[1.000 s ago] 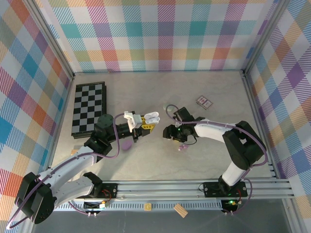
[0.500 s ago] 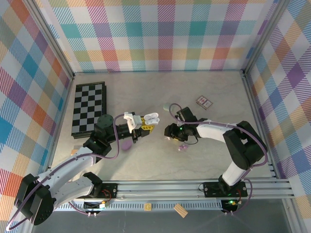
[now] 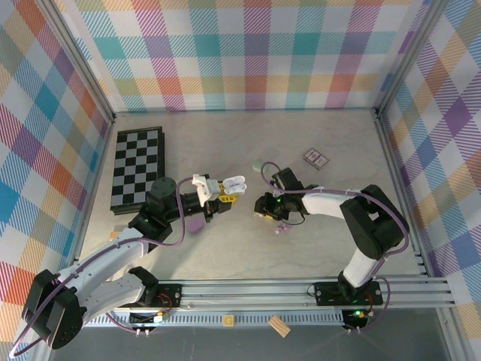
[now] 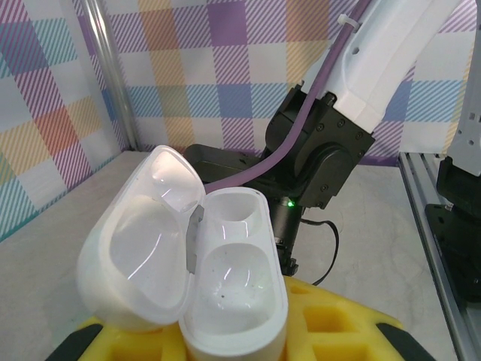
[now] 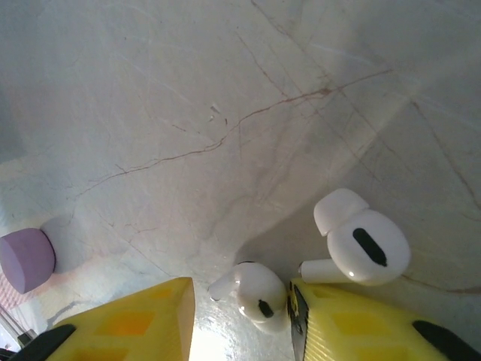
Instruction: Insert the wireless bluetooth earbuds into the charging case
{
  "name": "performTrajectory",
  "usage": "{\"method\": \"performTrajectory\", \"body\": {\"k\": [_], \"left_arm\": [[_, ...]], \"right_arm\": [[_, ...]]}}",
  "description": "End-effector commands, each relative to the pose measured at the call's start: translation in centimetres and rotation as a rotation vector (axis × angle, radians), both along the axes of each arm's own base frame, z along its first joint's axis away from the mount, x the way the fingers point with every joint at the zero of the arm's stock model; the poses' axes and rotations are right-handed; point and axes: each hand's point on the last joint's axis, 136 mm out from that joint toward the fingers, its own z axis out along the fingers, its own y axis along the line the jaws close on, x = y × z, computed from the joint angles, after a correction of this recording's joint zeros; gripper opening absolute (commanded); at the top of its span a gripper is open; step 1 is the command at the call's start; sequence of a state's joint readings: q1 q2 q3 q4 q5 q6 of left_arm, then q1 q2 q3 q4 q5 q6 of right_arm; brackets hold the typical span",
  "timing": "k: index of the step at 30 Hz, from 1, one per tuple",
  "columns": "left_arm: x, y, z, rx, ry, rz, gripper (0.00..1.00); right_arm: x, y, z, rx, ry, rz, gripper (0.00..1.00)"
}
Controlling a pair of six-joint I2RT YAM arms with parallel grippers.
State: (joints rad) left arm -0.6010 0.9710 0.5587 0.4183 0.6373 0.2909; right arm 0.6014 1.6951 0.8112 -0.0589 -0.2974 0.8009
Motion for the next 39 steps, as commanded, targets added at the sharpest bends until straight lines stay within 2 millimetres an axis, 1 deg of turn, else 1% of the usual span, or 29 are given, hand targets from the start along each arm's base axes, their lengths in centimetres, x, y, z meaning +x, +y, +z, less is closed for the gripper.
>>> {"method": "performTrajectory", "body": {"k": [1, 8, 13, 17, 20, 23, 29, 34, 36, 39], "left_arm": [[-0.5, -0.1, 1.8, -0.024, -0.066, -0.014, 0.00], [-0.4, -0.1, 1.6, -0.019, -0.061, -0.015, 0.00], [-0.3, -0.1, 1.4, -0.016, -0.057, -0.011, 0.00], [-0.2, -0.1, 1.3, -0.015, -0.053, -0.004, 0.00], [0.0, 0.0, 1.1, -0.014, -0.050, 0.007, 0.00], [0.4, 0.2, 0.7, -0.015, -0.042, 0.032, 0.00], [1.3, 0.4, -0.3, -0.025, -0.007, 0.069, 0.00], [1.8, 0.4, -0.7, -0.029, 0.018, 0.082, 0.00], [2.1, 0.4, -1.0, -0.025, 0.028, 0.089, 0.00], [2.3, 0.3, -1.3, -0.015, 0.045, 0.091, 0.00]], "right_arm": [[0.1, 0.6, -0.3, 0.013, -0.001, 0.014, 0.38], [0.0, 0.6, -0.9, 0.005, 0.005, 0.025, 0.30], [-0.2, -0.1, -1.2, -0.041, -0.005, 0.048, 0.25], [-0.2, -0.2, -1.0, -0.061, -0.023, 0.065, 0.23], [0.1, -0.3, -0.4, -0.077, -0.063, 0.080, 0.23], [0.7, -0.8, 0.6, -0.102, -0.125, 0.079, 0.23], [1.8, -2.4, 3.9, -0.156, -0.318, 0.084, 0.22], [2.2, -3.6, 7.3, -0.179, -0.481, 0.091, 0.21], [2.2, -3.7, 8.9, -0.170, -0.539, 0.103, 0.21], [2.0, -3.9, 10.6, -0.165, -0.607, 0.127, 0.21]]}}
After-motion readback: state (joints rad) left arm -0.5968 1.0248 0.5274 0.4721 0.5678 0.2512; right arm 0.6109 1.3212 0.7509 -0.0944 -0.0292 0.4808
